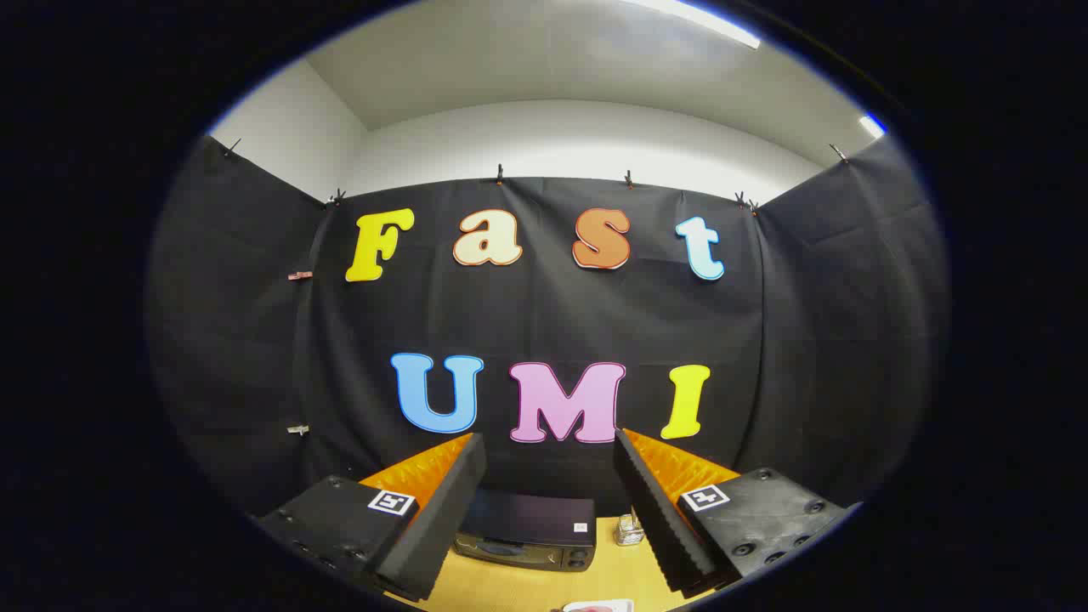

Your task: Open the toaster oven, put the food inside, and close the toaster oven door.

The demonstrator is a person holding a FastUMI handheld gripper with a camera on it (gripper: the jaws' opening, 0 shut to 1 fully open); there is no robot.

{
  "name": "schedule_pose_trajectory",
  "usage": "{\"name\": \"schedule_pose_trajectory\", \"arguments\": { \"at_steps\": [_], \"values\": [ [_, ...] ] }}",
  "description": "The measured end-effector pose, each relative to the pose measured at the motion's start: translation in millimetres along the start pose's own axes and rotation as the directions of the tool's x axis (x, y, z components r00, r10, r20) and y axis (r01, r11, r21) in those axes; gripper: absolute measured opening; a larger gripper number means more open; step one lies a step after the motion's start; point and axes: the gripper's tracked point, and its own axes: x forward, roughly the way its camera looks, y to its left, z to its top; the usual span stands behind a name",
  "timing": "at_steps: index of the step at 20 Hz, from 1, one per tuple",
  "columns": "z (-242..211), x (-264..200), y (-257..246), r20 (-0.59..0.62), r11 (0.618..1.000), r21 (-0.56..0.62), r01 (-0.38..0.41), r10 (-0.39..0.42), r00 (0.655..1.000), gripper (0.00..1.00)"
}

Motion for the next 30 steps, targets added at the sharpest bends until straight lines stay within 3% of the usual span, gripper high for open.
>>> {"name": "schedule_pose_trajectory", "arguments": {
  "at_steps": [9, 30],
  "values": [
    [1, 5, 5, 0.01, 1.0, 0.014, -0.026, 0.026, 1.0, 0.97],
    [-20, 29, -7, -0.013, 0.999, 0.025, 0.022, -0.022, 1.0, 0.98]
  ]
}}
